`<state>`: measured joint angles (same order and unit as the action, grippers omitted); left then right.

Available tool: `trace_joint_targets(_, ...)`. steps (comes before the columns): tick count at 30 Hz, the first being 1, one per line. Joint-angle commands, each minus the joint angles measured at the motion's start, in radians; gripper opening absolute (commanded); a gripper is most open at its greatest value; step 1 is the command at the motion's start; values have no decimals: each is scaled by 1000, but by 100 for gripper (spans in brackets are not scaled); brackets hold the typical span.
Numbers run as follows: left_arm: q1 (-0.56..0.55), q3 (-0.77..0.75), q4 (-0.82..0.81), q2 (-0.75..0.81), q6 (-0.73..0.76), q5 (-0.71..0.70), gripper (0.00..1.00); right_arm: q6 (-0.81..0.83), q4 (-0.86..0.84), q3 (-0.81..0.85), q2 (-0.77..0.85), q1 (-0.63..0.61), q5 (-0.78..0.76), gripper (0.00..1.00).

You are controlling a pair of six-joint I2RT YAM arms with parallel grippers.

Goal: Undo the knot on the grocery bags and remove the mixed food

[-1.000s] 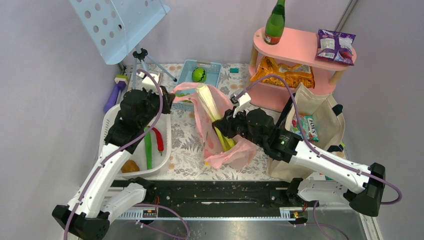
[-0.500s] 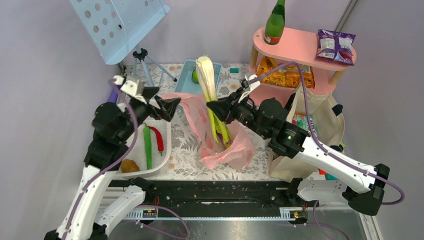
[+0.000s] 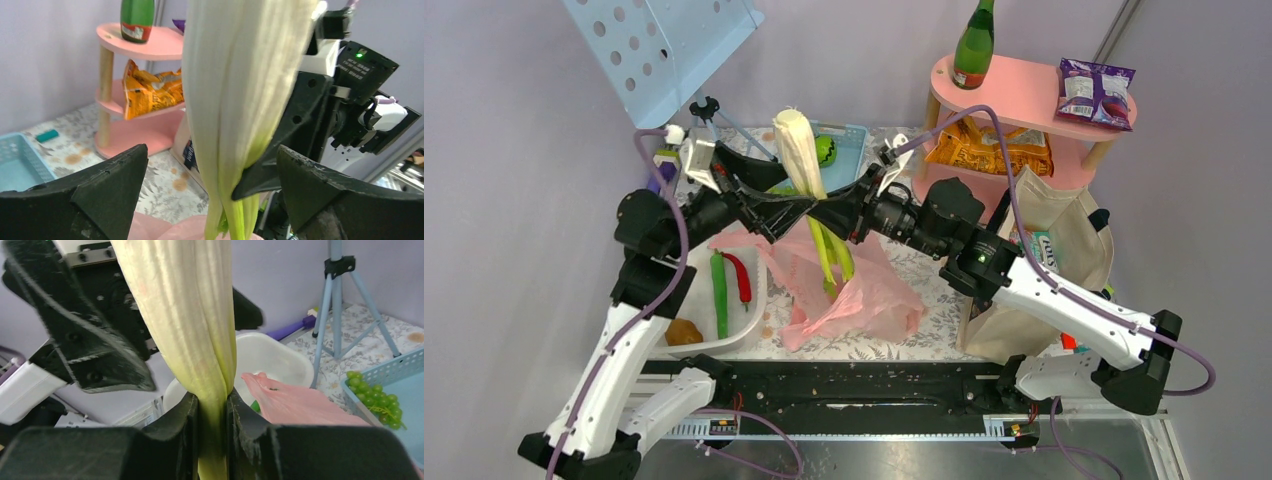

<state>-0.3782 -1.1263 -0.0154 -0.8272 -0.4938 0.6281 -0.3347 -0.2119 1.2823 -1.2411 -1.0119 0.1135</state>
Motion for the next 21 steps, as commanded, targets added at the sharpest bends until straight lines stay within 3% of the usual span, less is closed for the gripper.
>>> trace_joint_targets(1, -5, 20, -135, -40, -97, 84, 99, -18, -21, 80, -16, -4, 92, 0)
trace_joint_targets(6, -8, 22, -114, -61, -96, 36, 99, -24, 2, 100, -36, -4, 119, 0)
trace_joint_targets(7, -8, 24, -113, -63, -100, 22, 95, -23, 10, 104, -40, -4, 123, 0)
trace_joint_targets(11, -7, 22, -115, -74, -116, -15, 59, -21, 33, 114, -52, -4, 121, 1)
trace_joint_targets(13, -8, 17, -112, -80, -118, -24, 37, -19, 37, 108, -50, -4, 116, 13)
trace_joint_targets(16, -8, -12, -72, -84, -96, -55, 12, -10, 55, 98, -38, -4, 90, 46)
trace_joint_targets(18, -7, -46, -14, -88, -50, -89, 5, 10, 82, 97, -26, -4, 63, 73)
trace_joint_targets(20, -7, -101, 87, -91, 18, -162, 1, 38, 113, 94, -6, -4, 29, 93)
trace_joint_targets(21, -5, -139, 151, -95, 58, -208, 0, 56, 129, 89, 7, -4, 3, 99)
